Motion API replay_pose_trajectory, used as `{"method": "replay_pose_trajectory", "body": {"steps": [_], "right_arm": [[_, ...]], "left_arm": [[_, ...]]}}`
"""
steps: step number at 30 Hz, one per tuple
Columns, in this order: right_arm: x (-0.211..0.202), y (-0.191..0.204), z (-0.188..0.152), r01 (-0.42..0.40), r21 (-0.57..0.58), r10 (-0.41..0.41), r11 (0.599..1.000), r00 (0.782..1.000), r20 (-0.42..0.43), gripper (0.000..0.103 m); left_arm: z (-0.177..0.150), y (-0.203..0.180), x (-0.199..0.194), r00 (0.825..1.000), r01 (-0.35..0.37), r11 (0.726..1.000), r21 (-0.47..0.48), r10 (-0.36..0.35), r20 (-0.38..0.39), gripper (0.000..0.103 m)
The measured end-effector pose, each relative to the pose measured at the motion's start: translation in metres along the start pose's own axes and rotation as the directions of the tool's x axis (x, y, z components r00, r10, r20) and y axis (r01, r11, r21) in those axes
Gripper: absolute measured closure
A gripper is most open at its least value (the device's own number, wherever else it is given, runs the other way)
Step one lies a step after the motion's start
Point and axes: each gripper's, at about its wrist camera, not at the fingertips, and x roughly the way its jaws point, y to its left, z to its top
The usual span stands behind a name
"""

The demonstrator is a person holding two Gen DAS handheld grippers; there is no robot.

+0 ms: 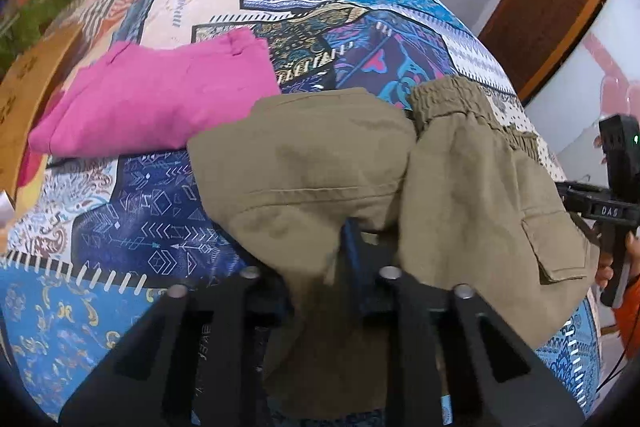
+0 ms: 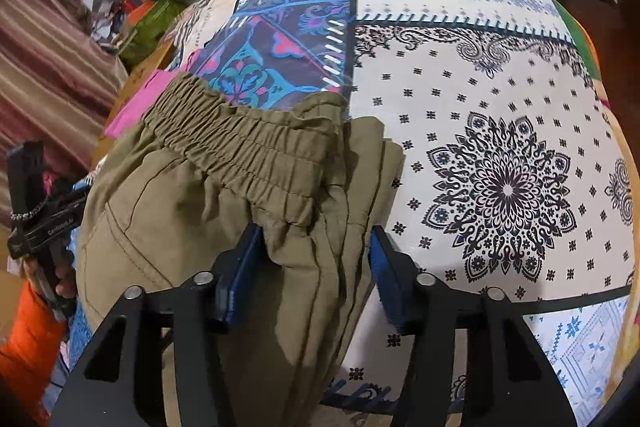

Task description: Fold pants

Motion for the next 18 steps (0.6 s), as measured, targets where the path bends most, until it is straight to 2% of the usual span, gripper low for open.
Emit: {"method": "replay_pose_trajectory", "body": {"steps": [3, 8, 13, 18], "right_arm": [[-0.001, 0.0, -0.002, -0.004, 0.009, 0.004, 1.0, 1.0, 0.017, 0.064], [-0.01, 0.013, -0.002, 0.041, -0.011, -0.04, 0.999, 0.996, 0.076, 0.083], [-0.022, 0.028, 0.0, 0.043, -0.033, -0.039, 0.999, 0.992, 0.12, 0.089], [-0.038, 0.047, 0.003, 0.034, -0.058, -0.024, 0.998, 0.987, 0.161, 0.09]], "left_arm": [[0.001, -0.005, -0.003, 1.0, -0.026, 1.0, 0.016, 0.026, 0.004, 0.096], [0.004, -0.007, -0.02, 0.998, -0.047, 0.999, -0.008, 0.047, 0.045, 0.099], [0.004, -0.023, -0.044, 0.993, -0.068, 0.997, 0.042, 0.063, 0.101, 0.1], [0.007, -0.027, -0.073, 0.988, -0.051, 0.997, 0.052, 0.042, 0.152, 0.1]]}}
